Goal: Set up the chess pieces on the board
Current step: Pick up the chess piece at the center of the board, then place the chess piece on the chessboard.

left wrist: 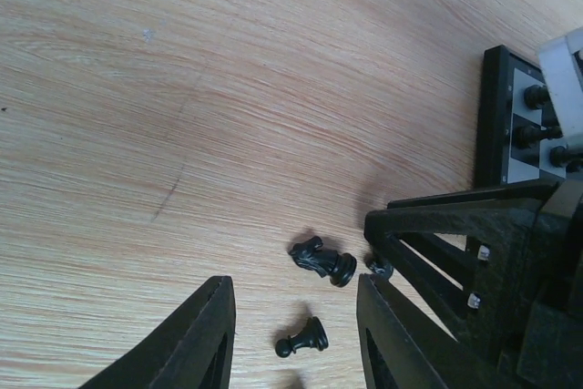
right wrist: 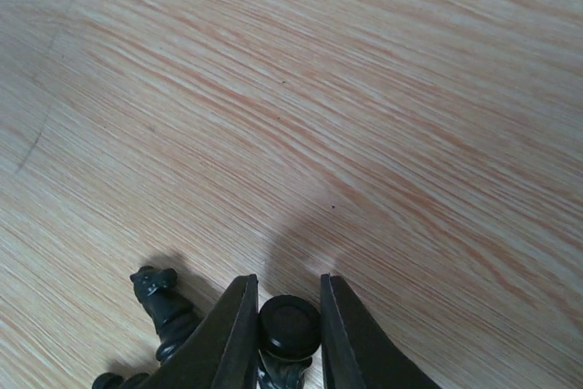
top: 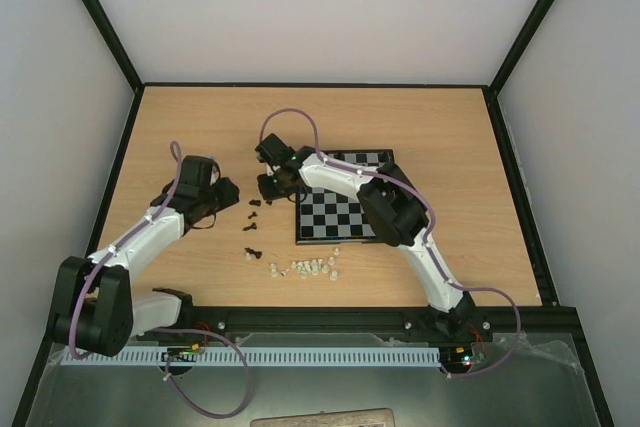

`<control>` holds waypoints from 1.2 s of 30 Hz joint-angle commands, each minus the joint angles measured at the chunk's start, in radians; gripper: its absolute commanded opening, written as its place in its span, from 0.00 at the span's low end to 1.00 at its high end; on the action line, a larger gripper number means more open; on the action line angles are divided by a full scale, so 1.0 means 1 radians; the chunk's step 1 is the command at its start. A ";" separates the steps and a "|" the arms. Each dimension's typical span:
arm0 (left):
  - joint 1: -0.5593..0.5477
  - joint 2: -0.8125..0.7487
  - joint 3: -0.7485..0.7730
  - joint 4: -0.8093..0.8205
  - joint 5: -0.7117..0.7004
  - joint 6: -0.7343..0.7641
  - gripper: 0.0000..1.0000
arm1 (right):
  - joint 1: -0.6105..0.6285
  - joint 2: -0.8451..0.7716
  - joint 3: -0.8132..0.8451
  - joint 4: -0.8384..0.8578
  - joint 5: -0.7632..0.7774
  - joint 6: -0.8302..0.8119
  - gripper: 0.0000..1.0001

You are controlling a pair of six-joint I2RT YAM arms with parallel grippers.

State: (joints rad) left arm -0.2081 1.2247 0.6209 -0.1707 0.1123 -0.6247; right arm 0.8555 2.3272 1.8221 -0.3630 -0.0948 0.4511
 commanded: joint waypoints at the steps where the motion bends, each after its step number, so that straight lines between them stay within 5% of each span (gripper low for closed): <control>1: 0.006 -0.027 -0.010 -0.002 0.044 0.010 0.40 | 0.011 0.041 0.011 -0.086 0.000 -0.002 0.14; 13: -0.003 -0.224 -0.105 0.217 0.375 -0.022 0.46 | -0.099 -0.220 -0.147 0.084 -0.194 0.131 0.12; 26: -0.157 -0.251 -0.122 0.372 0.249 -0.075 0.46 | -0.164 -0.335 -0.363 0.426 -0.449 0.467 0.12; 36: -0.216 -0.207 -0.105 0.359 0.143 -0.060 0.43 | -0.165 -0.353 -0.402 0.485 -0.481 0.555 0.12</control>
State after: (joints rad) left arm -0.4042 1.0290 0.5068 0.1741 0.3279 -0.6922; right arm 0.6876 1.9980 1.4452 0.0849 -0.5400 0.9520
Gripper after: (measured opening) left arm 0.435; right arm 0.143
